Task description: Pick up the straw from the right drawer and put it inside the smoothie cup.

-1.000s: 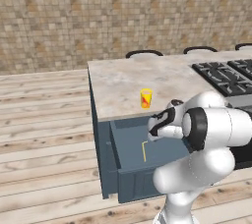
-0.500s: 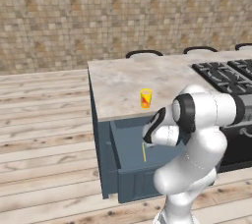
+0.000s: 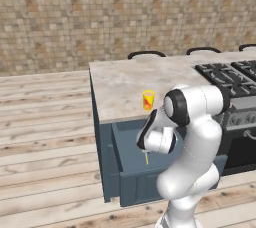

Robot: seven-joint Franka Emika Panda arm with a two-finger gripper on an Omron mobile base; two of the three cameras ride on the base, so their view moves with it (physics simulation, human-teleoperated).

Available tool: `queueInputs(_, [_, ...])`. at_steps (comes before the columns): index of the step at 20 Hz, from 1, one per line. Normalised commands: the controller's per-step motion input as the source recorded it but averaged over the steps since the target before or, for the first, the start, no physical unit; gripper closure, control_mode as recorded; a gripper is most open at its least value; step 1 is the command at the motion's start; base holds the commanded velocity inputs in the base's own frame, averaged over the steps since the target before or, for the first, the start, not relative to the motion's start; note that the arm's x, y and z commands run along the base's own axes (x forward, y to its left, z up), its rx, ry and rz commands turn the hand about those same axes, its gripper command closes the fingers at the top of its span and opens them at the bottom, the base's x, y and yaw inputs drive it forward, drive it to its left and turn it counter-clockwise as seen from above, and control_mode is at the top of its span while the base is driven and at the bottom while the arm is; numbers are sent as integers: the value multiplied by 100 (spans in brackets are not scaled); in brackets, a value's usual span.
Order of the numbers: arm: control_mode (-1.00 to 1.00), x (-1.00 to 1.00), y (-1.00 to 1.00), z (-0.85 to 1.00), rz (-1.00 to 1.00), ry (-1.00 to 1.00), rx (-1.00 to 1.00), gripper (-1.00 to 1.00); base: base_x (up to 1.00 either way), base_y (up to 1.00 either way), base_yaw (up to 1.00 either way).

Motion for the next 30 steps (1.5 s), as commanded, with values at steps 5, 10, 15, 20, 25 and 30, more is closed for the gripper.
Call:
queueInputs(5, [-100, 20, 0, -14, -2, 0, 5, -100, 0, 0, 0])
queueInputs(10, [-100, 26, 0, -12, 0, 0, 6, -100, 0, 0, 0])
queueInputs(15, [-100, 14, 0, -29, 0, 0, 3, -100, 0, 0, 0])
queueInputs(20, [-100, 8, 0, -38, 0, 0, 1, -100, 0, 0, 0])
queueInputs(25, [-100, 15, 0, -31, 0, 0, 0, -100, 0, 0, 0])
queueInputs(30, [-100, 25, 0, -20, 0, 0, 0, -100, 0, 0, 0])
